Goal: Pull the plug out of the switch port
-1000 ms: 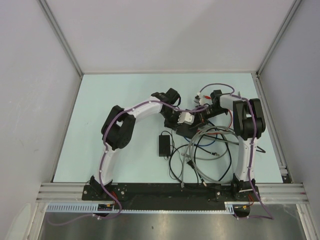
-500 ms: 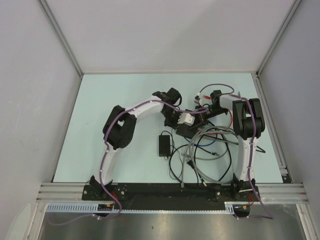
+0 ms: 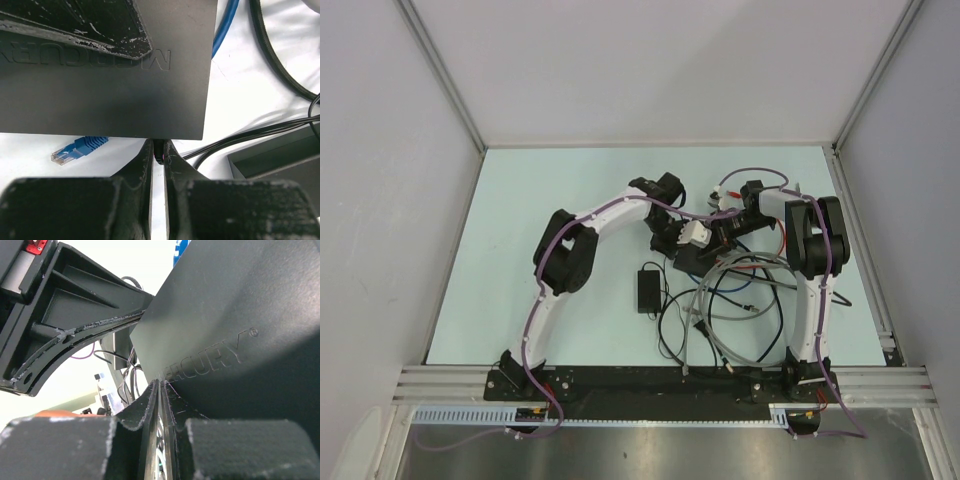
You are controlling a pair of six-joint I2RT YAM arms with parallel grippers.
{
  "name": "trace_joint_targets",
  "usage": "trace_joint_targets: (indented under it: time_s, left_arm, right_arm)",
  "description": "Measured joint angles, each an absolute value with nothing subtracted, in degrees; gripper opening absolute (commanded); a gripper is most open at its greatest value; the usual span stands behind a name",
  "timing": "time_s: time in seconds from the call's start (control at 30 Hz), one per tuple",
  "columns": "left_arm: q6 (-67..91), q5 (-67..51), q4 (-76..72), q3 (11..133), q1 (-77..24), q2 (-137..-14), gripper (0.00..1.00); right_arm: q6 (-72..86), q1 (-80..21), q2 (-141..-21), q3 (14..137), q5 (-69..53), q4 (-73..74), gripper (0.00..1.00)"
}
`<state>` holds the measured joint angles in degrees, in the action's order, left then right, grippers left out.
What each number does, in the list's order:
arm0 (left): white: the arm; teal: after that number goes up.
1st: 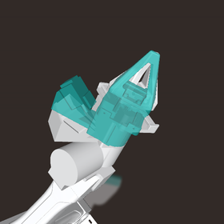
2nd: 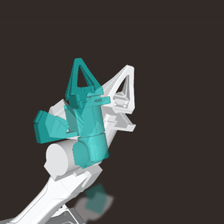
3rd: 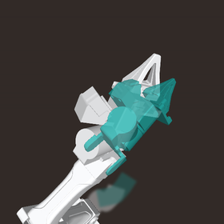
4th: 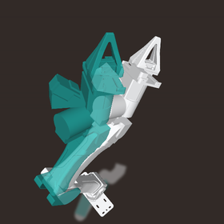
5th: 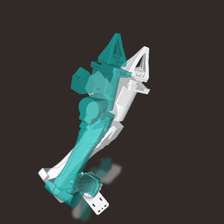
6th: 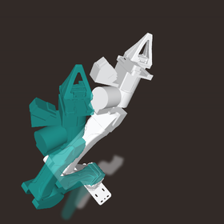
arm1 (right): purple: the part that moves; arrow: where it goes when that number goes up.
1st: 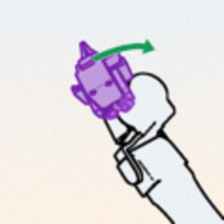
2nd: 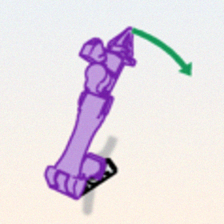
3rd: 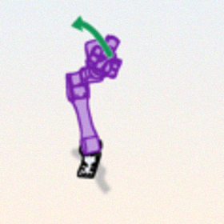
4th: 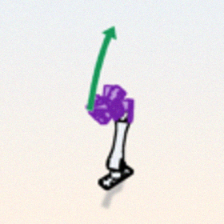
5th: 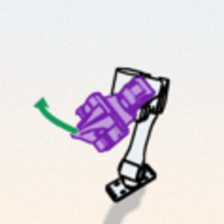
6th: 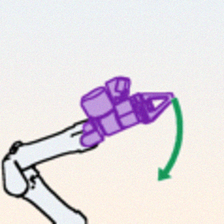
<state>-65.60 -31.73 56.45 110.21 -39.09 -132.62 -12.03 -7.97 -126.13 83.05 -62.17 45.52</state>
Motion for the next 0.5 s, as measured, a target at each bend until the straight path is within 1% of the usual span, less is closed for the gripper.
trace_joint_targets:
  time_s: [0.3, 0.5]
  left_arm:
    - [-64.97, -26.26, 55.13, 109.62, -40.73, -131.81, 0.0]
    - [-66.0, -23.88, 52.97, 106.98, -41.6, -130.26, 0.0]
  right_arm:
    - [-12.19, -8.47, -128.86, 86.65, -62.41, 49.6, 0.13]
    - [-12.73, -8.69, -130.39, 88.27, -63.42, 51.79, 0.13]
